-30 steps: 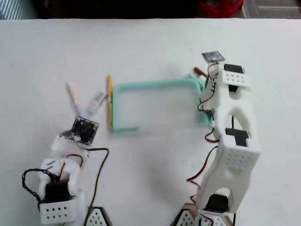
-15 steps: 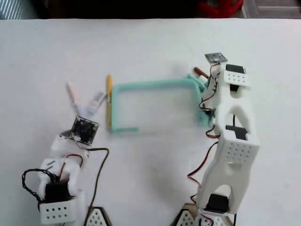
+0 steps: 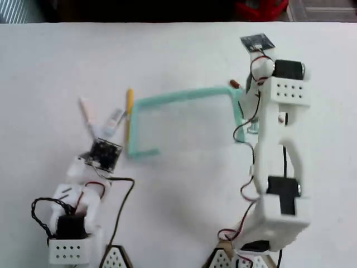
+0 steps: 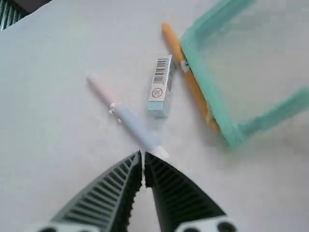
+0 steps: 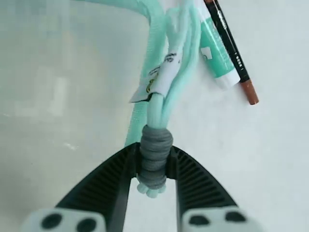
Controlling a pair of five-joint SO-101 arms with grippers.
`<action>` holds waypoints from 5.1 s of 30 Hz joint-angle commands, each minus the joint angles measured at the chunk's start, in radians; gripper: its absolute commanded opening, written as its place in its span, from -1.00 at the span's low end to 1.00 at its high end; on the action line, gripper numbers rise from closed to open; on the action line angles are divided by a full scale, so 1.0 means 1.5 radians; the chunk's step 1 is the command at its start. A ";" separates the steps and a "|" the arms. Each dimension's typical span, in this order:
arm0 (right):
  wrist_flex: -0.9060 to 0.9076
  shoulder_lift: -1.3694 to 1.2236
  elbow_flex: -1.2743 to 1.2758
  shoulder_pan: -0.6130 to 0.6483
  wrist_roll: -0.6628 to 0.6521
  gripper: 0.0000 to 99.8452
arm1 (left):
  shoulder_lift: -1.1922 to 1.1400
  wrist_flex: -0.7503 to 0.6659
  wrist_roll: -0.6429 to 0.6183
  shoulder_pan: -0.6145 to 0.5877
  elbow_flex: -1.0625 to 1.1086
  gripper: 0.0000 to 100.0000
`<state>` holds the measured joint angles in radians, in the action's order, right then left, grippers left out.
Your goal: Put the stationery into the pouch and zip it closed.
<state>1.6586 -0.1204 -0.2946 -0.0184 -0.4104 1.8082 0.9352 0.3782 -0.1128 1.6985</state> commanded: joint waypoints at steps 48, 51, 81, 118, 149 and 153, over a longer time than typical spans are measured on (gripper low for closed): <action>0.006 0.084 -0.576 0.488 0.232 -0.96 | -0.001 -0.005 -0.315 0.394 -0.352 -0.51; -0.028 0.071 -0.577 0.480 0.231 -0.96 | -0.002 -0.001 -0.395 0.393 -0.393 -0.51; 0.038 0.237 -0.453 0.429 0.123 -0.96 | -0.002 -0.121 -0.292 0.099 -0.248 -0.51; -0.305 0.110 -0.341 0.363 0.048 -0.96 | -0.001 -0.170 -0.294 0.185 -0.219 -0.52; 0.004 0.167 -0.317 0.546 -0.095 -0.96 | -0.001 -0.219 -0.293 0.211 -0.152 -0.52; -0.019 0.164 -0.334 0.585 -0.095 -0.96 | -0.001 -0.190 -0.293 0.211 -0.170 -0.52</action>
<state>1.6648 0.1020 -0.7687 0.8147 -0.5439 1.8082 0.6329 -0.0637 0.1941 1.5006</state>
